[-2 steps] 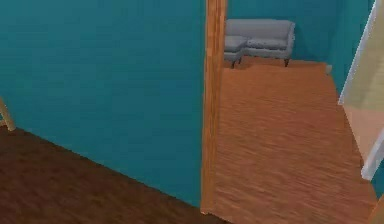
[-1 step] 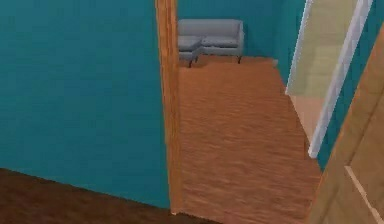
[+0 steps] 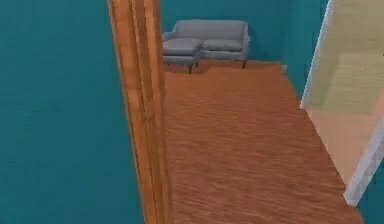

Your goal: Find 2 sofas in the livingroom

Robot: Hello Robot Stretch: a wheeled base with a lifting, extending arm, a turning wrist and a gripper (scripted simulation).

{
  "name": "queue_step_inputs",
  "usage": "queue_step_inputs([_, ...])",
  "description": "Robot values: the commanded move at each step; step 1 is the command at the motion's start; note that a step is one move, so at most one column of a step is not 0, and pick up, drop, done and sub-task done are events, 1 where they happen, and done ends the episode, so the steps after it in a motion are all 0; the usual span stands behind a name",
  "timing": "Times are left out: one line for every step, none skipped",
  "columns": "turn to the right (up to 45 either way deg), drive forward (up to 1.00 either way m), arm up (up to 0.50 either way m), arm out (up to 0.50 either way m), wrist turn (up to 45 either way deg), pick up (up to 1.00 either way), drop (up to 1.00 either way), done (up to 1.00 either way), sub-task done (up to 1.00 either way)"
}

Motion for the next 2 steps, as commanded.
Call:
queue_step_inputs([18.0, 0.00, 0.00, 0.00, 0.0, 0.00, 0.00, 0.00, 0.00])
queue_step_inputs([0.0, 1.00, 0.00, 0.00, 0.0, 0.00, 0.00, 0.00, 0.00])
